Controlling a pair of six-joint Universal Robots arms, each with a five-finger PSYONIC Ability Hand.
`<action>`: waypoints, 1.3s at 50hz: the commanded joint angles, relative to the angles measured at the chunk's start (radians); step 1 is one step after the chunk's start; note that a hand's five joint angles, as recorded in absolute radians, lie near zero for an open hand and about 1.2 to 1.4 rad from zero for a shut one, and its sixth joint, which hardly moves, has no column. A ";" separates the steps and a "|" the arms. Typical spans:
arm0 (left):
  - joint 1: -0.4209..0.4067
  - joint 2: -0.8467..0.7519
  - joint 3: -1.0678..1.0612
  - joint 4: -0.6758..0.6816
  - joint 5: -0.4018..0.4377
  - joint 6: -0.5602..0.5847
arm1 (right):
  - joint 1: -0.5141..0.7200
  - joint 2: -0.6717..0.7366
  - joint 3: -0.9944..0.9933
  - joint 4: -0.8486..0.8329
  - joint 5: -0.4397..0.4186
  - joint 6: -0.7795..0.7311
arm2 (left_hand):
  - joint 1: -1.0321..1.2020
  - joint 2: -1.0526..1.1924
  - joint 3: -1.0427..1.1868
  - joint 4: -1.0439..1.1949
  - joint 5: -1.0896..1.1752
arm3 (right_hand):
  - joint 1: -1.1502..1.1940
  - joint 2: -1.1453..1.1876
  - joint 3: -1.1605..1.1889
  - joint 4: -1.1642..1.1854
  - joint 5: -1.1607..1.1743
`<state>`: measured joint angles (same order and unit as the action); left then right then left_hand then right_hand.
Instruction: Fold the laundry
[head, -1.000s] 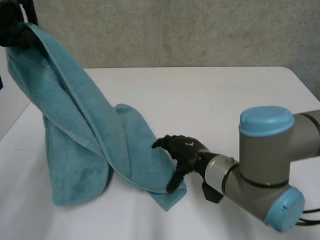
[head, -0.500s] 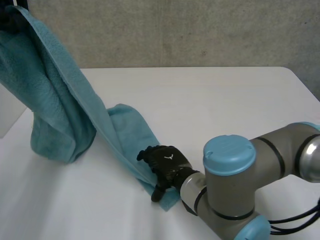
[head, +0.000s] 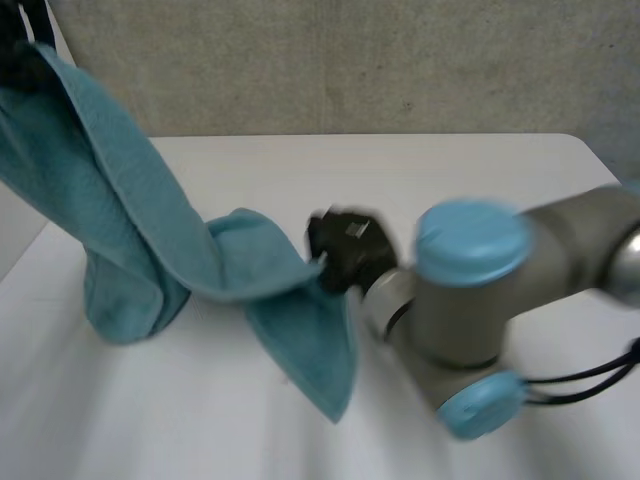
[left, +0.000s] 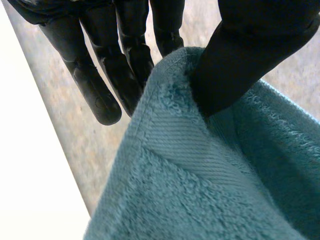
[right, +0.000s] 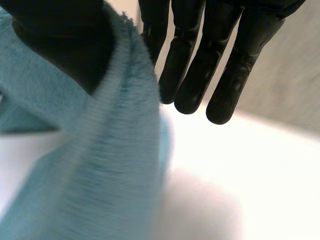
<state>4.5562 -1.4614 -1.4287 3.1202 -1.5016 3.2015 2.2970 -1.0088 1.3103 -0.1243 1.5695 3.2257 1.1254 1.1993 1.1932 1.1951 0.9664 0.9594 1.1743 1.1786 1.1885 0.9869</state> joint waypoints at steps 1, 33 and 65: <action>0.035 -0.023 -0.102 -0.003 0.038 0.006 | -0.180 -0.247 0.035 0.132 -0.095 -0.334 | 0.271 0.197 0.203 0.201 0.255 | 0.437 0.222 0.218 0.208 0.235; -0.152 -0.511 0.383 0.266 0.008 0.331 | -0.294 -0.001 -0.595 0.159 0.023 -0.759 | 0.271 0.197 0.203 0.201 0.255 | 0.437 0.222 0.218 0.208 0.235; -0.102 -0.455 -0.276 0.479 0.001 0.259 | -0.439 -0.172 0.270 -0.025 -0.220 -0.551 | 0.271 0.197 0.203 0.201 0.255 | 0.336 0.121 0.117 0.107 0.134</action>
<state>4.4486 -1.9141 -1.6575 3.5879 -1.4996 3.4603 1.9429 -1.2320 1.5292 -0.1630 1.3973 2.5154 1.1254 1.2005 1.1946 1.1953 0.9664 0.9704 1.1743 1.1843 1.1937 0.9934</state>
